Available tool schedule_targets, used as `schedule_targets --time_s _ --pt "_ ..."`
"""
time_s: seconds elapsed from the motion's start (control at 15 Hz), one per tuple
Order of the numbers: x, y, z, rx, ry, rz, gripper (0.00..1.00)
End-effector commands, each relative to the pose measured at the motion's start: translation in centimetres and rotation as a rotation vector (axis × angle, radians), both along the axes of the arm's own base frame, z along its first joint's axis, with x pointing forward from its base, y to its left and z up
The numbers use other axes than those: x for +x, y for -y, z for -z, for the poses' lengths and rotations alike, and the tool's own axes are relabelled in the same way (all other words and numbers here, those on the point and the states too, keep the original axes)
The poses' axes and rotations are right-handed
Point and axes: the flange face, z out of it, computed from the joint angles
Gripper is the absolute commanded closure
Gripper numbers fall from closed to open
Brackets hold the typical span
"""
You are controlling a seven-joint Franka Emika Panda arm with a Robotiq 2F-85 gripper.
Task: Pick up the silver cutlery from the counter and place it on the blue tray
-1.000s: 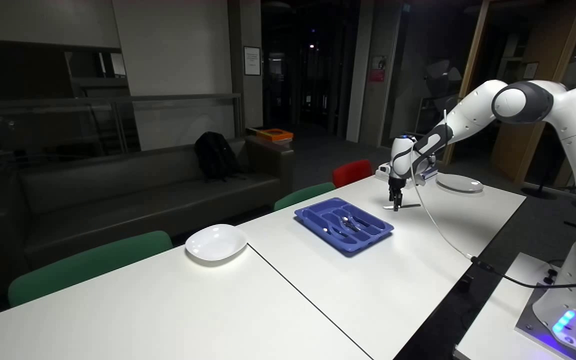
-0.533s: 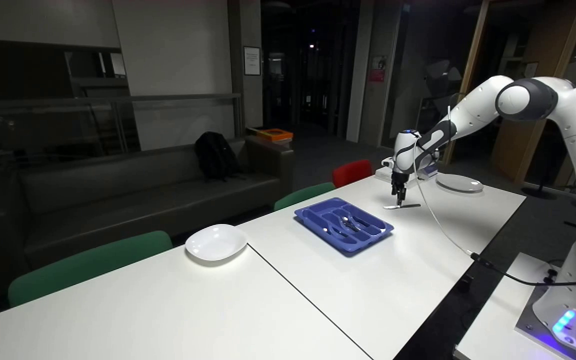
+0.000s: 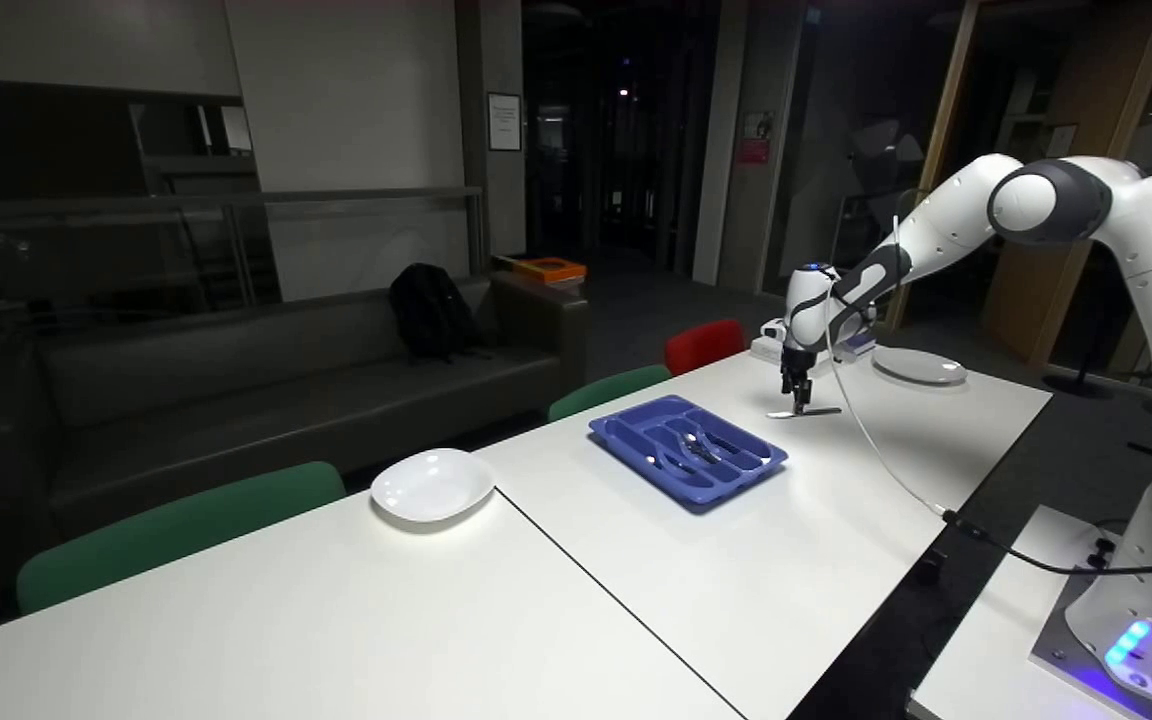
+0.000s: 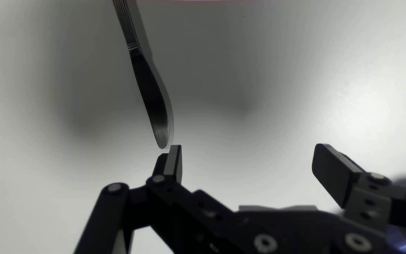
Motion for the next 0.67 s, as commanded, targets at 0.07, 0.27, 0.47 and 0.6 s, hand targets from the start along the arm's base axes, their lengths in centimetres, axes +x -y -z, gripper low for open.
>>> schedule_targets --time_s 0.07,0.27,0.47,0.6 --pt "0.1 0.4 0.2 -0.052 -0.017 -0.148 0.0" --pt "0.1 1.2 0.0 -0.063 -0.013 -0.204 0.0" --pt "-0.1 3.0 -0.5 -0.057 0.025 -0.19 0.0" --pt "-0.4 4.6 -0.8 -0.039 0.057 -0.154 0.0"
